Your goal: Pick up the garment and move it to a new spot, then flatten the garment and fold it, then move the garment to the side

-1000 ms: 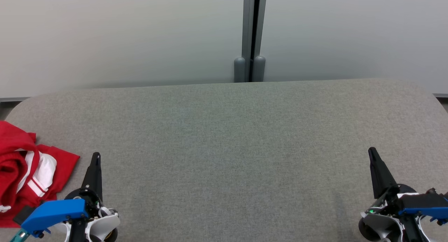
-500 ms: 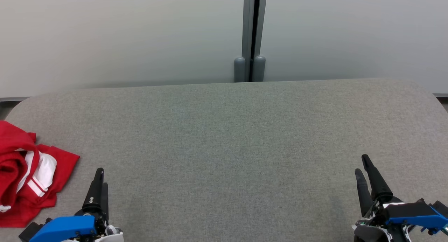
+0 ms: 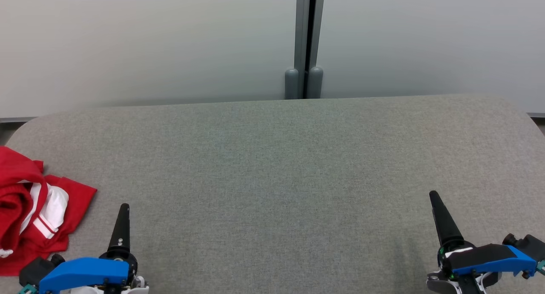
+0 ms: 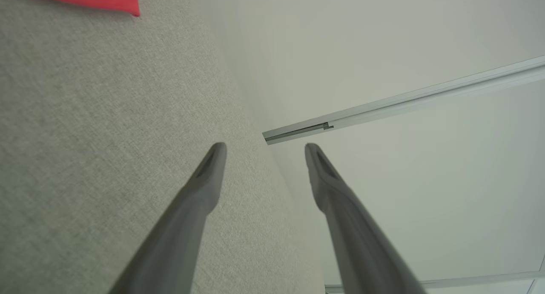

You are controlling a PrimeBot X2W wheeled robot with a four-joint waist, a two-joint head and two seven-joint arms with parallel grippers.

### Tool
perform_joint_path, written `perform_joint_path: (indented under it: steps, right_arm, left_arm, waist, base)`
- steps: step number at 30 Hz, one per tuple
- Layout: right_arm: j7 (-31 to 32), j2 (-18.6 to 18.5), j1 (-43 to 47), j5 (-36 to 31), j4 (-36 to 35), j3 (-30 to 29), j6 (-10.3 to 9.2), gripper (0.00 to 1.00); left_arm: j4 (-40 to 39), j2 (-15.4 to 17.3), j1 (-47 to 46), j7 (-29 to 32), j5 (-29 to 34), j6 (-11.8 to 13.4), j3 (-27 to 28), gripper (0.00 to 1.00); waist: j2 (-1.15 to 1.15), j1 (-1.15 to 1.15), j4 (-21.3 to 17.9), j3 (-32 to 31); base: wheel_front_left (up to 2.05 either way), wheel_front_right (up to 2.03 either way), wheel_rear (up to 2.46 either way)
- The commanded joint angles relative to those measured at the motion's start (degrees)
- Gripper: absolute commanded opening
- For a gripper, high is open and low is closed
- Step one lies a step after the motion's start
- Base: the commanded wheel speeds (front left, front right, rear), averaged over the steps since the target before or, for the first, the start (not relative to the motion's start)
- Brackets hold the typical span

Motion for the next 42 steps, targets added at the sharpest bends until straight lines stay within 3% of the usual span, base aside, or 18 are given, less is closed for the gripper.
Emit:
perform_joint_path:
  steps: [1,19,42]
  right_arm:
    - [-0.7,-0.7,-1.2,-3.3,-0.5,0.5,0.10,1.00]
    - [-4.6,-1.5,-1.8,-25.1,0.6,4.8,0.13,1.00]
    - [-8.5,-0.1,0.4,-46.1,0.3,1.6,0.15,1.00]
  left_arm:
    - [-0.5,1.0,-1.6,-0.8,2.6,-0.2,-1.0,1.00]
    - [2.9,4.7,-2.9,-4.6,19.6,-0.3,-7.3,1.00]
    - [5.5,6.6,-2.2,-8.5,39.6,-0.4,-8.6,1.00]
  waist:
    - [0.00,0.00,0.0,0.0]
    - [0.00,0.00,-0.1,0.2]
    - [0.00,0.00,-0.5,0.2]
  base:
    - [0.00,0.00,0.00]
    - [0.00,0.00,0.00]
    - [0.00,0.00,0.00]
